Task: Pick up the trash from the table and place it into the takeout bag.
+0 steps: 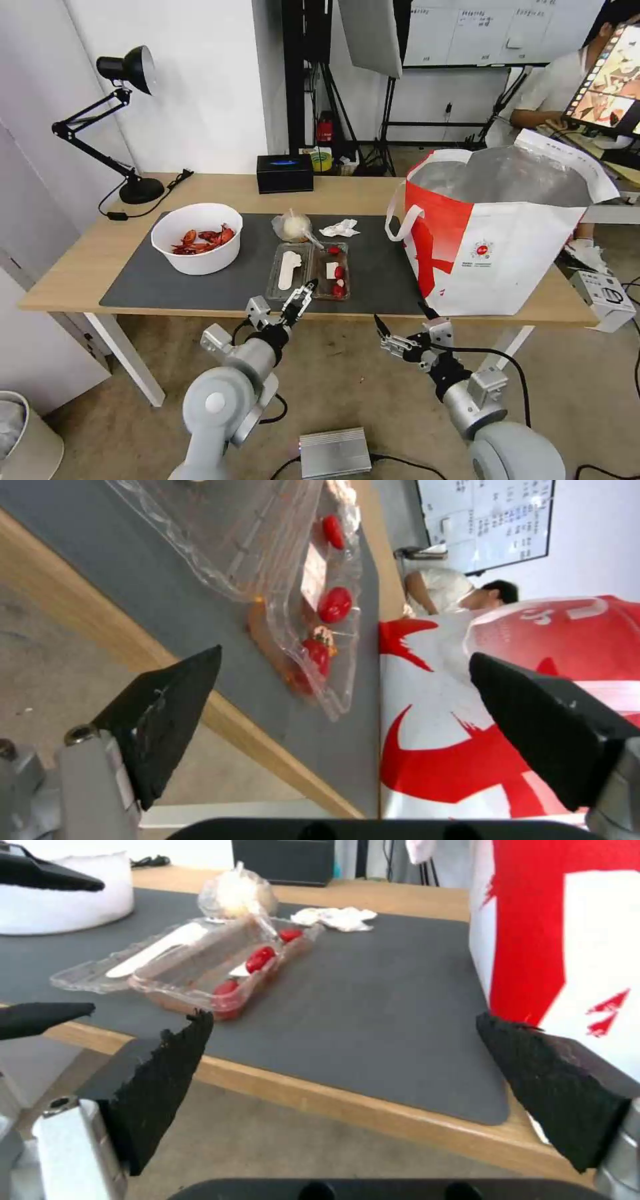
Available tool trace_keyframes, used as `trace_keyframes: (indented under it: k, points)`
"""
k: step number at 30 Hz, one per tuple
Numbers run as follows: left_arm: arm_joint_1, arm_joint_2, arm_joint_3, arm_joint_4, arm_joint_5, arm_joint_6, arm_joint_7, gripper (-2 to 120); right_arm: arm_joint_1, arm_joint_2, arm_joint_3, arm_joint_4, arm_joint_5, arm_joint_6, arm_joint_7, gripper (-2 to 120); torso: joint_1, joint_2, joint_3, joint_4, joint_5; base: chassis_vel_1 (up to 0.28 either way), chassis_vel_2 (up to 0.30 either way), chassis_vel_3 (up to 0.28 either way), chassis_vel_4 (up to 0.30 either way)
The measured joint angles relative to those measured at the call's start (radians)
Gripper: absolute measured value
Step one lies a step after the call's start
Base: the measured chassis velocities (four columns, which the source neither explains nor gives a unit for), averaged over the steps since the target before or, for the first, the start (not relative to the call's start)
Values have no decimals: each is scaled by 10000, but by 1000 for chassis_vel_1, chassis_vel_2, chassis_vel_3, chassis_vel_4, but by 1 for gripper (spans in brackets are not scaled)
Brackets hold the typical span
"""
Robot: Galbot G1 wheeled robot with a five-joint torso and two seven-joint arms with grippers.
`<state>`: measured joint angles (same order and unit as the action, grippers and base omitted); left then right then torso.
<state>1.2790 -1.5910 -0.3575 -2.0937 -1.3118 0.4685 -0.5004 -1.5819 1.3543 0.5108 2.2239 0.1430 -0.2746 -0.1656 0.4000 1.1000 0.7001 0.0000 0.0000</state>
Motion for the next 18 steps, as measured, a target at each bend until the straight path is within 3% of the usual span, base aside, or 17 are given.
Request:
trace_keyframes:
  k: [18]
  points:
    - [-466,58,2,466,26,-188,-411,100,141,70,15,-199,58,4,30,100,1,0,-1,0,0,0,0,0,0]
